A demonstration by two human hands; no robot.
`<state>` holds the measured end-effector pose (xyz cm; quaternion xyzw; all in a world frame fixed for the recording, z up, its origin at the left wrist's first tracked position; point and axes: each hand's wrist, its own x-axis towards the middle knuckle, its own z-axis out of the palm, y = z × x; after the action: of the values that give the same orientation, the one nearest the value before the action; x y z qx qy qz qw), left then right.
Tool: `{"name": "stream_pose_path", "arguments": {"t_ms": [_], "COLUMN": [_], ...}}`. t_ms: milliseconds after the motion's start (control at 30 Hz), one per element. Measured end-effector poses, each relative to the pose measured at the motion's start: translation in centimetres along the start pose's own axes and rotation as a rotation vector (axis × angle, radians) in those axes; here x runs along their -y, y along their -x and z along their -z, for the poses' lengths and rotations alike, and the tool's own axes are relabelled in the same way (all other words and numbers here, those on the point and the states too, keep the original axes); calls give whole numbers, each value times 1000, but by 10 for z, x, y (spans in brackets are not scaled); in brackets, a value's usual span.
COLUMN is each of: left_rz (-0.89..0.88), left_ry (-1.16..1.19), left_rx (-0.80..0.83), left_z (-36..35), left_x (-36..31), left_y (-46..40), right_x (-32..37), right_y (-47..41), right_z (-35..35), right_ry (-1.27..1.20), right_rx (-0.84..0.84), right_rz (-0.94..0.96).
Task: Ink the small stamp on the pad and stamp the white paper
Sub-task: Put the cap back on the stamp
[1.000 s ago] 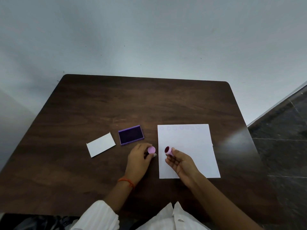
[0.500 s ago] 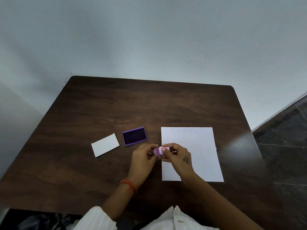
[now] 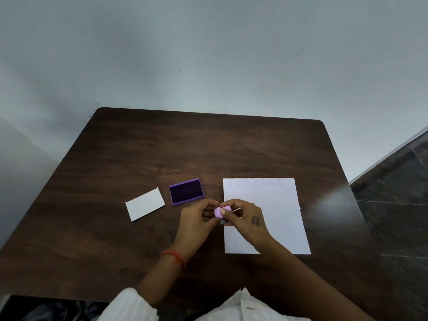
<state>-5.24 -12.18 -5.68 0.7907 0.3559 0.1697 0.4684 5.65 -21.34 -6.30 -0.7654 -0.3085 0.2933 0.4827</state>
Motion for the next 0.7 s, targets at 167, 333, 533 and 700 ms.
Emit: {"name": "stream_pose_path", "arguments": {"t_ms": [167,333,533,700], "left_rz": [-19,-34,7,1], "left_ry": [-2,-10,15,-8], "left_rx": [-4,27,46,69], "left_z": [1,1,5,4], "left_x": [-2,-2,1,1], "left_y": [1,2,-1,0], "right_x": [1,0,3,-1], "right_y": [-2,-2,1,1], "right_z": [4,3,6,6], "right_ry": [5,32,-74,-27], "right_rx": [39,43,72,51], "right_rz": [-68,-149,-144,-157]}}
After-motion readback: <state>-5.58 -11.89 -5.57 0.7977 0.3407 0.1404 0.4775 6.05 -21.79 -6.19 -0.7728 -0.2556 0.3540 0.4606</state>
